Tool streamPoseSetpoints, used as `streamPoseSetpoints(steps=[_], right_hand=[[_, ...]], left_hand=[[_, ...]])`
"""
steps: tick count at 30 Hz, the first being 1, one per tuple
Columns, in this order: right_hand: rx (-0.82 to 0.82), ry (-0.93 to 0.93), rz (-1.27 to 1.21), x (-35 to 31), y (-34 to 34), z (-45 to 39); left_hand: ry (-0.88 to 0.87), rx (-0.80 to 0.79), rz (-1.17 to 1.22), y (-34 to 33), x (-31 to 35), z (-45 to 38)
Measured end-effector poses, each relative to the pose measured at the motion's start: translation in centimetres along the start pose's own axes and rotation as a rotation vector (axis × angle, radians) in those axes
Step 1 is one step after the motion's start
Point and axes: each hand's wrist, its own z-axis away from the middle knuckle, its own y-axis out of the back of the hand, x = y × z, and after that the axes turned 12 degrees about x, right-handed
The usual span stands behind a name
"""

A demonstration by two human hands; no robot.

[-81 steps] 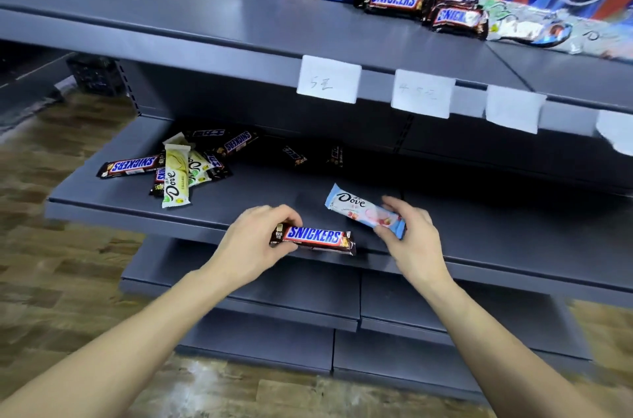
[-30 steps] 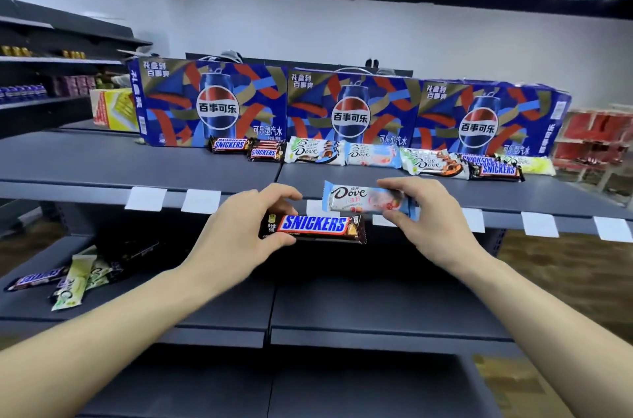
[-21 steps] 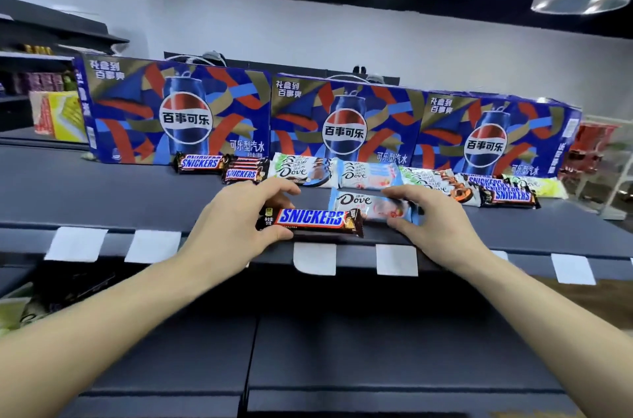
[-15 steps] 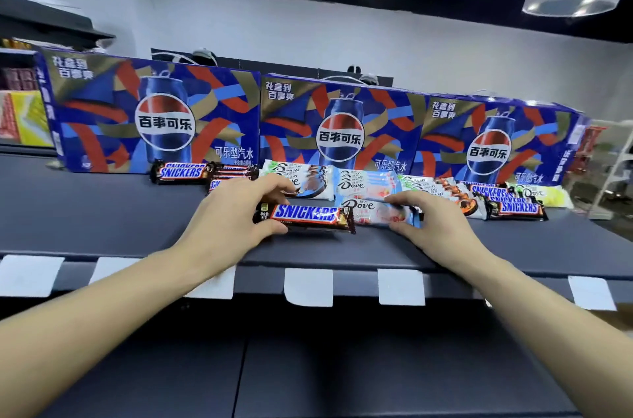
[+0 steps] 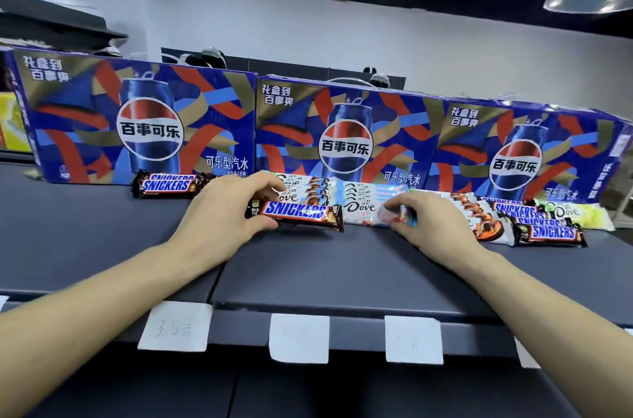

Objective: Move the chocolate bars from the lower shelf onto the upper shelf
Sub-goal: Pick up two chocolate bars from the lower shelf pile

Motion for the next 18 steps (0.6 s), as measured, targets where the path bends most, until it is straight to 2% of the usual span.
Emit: streamPoseSetpoints(steps=[8, 18], right_hand=[[-0.034, -0.020, 0.029, -0.3, -0.4, -1.2], [-0.020, -0.033, -0.065, -1.3, -0.1, -0.8]], left_hand=[[0.010, 0.002, -0.030, -0.3, -0.4, -0.2], [-0.001, 0.005, 0.001, -0.6, 0.7, -0.1]])
